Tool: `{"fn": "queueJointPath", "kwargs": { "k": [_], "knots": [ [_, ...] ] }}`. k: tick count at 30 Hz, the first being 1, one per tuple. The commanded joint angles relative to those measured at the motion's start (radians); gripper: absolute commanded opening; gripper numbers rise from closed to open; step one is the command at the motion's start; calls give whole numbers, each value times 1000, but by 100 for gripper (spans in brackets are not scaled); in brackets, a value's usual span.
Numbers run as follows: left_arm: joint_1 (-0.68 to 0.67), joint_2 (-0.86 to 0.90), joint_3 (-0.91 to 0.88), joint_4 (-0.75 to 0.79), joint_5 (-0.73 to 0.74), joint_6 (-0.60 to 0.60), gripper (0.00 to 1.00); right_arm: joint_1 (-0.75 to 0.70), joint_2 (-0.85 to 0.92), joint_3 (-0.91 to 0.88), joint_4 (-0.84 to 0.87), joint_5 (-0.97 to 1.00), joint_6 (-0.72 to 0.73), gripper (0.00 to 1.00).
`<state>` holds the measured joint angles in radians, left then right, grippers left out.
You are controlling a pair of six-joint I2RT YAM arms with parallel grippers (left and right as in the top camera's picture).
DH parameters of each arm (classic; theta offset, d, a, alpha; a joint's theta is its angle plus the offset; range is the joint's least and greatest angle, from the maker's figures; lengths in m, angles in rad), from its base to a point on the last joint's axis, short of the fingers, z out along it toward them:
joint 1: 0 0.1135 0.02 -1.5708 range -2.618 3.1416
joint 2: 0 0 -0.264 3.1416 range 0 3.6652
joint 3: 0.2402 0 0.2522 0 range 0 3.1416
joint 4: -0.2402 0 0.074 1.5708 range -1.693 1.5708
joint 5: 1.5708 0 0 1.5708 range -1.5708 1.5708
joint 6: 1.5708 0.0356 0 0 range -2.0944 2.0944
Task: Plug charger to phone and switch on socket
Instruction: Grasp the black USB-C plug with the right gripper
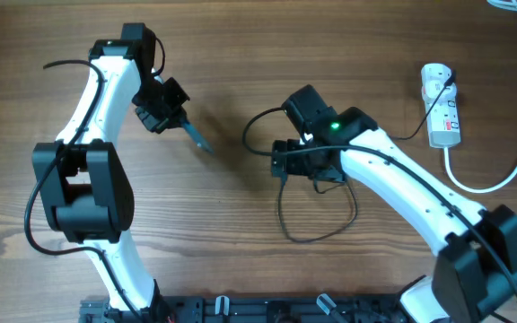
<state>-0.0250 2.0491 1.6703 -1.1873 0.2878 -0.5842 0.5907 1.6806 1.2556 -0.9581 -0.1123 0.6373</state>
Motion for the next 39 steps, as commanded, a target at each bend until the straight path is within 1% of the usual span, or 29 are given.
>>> {"fn": "queueJointPath", "kwargs": {
  "k": [1,2,4,7,9,11,13,16,18,20,23,26,29,32,34,39],
  "knots": [
    [0,-22,-2,-6,-40,5,4,19,58,-5,1,-17,-6,75],
    [-2,-22,-2,-5,-40,5,4,25,76,-5,1,-17,-6,65],
    [-10,-22,-2,-1,-61,5,4,41,115,-5,3,-17,-5,53],
    [-23,-22,-2,6,-73,4,4,55,163,-5,7,-10,31,49],
    [-34,-22,-2,14,-73,3,4,55,196,-5,14,-8,47,40],
    [-45,-22,-2,18,-73,1,4,57,222,-5,31,-9,47,38],
    [-52,-22,-2,21,-73,1,4,58,246,-5,47,-9,50,34],
    [-54,-22,-2,21,-73,1,4,59,271,-5,65,-8,99,31],
    [-54,-22,-2,21,-73,1,4,60,278,-5,74,-8,101,26],
    [-54,-22,-2,21,-73,1,4,62,283,-6,84,-7,123,25],
    [-54,-22,-2,21,-73,1,4,74,288,-6,91,34,182,26],
    [-54,-22,-2,21,-73,1,4,78,293,-6,104,45,181,30],
    [-54,-22,-2,21,-73,1,4,78,293,-6,121,44,185,30],
    [-54,-22,-2,21,-73,1,4,78,294,-6,127,44,185,29],
    [-54,-22,-2,21,-73,1,4,78,294,-8,127,44,185,26],
    [-54,-22,-2,21,-73,1,4,90,295,-10,127,43,185,25]
  ]
}}
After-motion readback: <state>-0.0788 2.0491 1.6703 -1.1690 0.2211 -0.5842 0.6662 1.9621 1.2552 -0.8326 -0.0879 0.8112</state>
